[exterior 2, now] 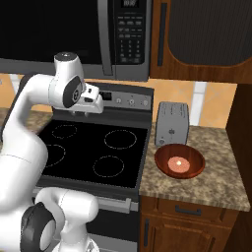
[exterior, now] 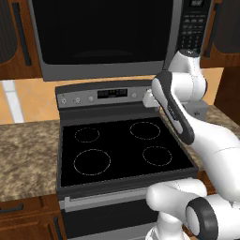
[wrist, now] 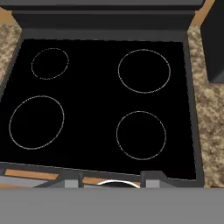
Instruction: Open the microwave, place the bowl with waffle inside the microwave, then close the microwave door and turn it on.
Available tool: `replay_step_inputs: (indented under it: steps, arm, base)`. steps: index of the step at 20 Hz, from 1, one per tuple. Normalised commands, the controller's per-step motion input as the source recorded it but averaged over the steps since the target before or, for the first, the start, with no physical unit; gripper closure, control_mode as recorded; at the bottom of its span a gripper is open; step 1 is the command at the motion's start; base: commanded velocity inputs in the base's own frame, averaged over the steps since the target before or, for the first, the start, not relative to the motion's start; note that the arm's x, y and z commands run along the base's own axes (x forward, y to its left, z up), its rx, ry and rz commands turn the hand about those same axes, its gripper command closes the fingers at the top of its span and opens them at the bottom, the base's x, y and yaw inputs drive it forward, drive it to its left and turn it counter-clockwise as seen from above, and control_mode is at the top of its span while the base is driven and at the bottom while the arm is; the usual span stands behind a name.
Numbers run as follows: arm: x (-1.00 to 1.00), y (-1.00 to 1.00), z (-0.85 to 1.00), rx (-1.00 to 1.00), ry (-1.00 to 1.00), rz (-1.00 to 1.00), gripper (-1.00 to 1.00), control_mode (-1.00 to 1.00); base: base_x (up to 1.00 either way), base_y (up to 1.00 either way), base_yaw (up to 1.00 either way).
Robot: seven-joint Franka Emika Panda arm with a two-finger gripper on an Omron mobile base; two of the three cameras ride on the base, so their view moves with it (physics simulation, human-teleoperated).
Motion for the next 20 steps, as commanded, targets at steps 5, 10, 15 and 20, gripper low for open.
replay_step_inputs:
  steps: [5, 10, 15, 20]
  arm:
    - [-0.24, -0.03, 0.22, 0.0, -0.2, -0.03, -1.0, -1.0]
    - [-0.19, -0.11, 0.74, -0.02, -0.7, -0.09, -1.0, -1.0]
    - [0.01, -0.36, 0.75, 0.0, -0.52, -0.12, -1.0, -1.0]
    - [0.3, -0.3, 0.32, 0.06, -0.12, -0.06, -1.0, -1.0]
  base:
    - [0.0, 0.0, 0.0]
    - [0.0, 0.0, 0.0]
    - [0.0, 0.0, 0.0]
    - [0.0, 0.0, 0.0]
